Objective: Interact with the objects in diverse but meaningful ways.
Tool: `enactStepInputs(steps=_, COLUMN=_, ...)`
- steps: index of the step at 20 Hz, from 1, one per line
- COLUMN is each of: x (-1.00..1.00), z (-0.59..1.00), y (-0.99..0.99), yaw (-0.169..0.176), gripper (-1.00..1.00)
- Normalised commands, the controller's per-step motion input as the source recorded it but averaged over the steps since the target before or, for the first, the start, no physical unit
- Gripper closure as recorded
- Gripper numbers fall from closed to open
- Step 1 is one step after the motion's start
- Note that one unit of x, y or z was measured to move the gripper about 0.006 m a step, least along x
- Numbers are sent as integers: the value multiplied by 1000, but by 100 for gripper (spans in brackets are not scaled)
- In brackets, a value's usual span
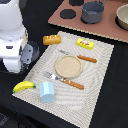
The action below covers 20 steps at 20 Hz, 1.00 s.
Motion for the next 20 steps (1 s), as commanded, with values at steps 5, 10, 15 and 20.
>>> enactStepInputs(steps=5, x=-1, z=-93, y=-101, yaw=0, gripper=100)
enactStepInputs(steps=10, x=-3, z=-101, y=-134, yaw=0, gripper=100)
enactStepInputs(steps=15, x=0, z=-95, y=-128, yaw=0, gripper=100)
enactStepInputs(steps=20, x=0, z=-97, y=-125, yaw=0, gripper=100)
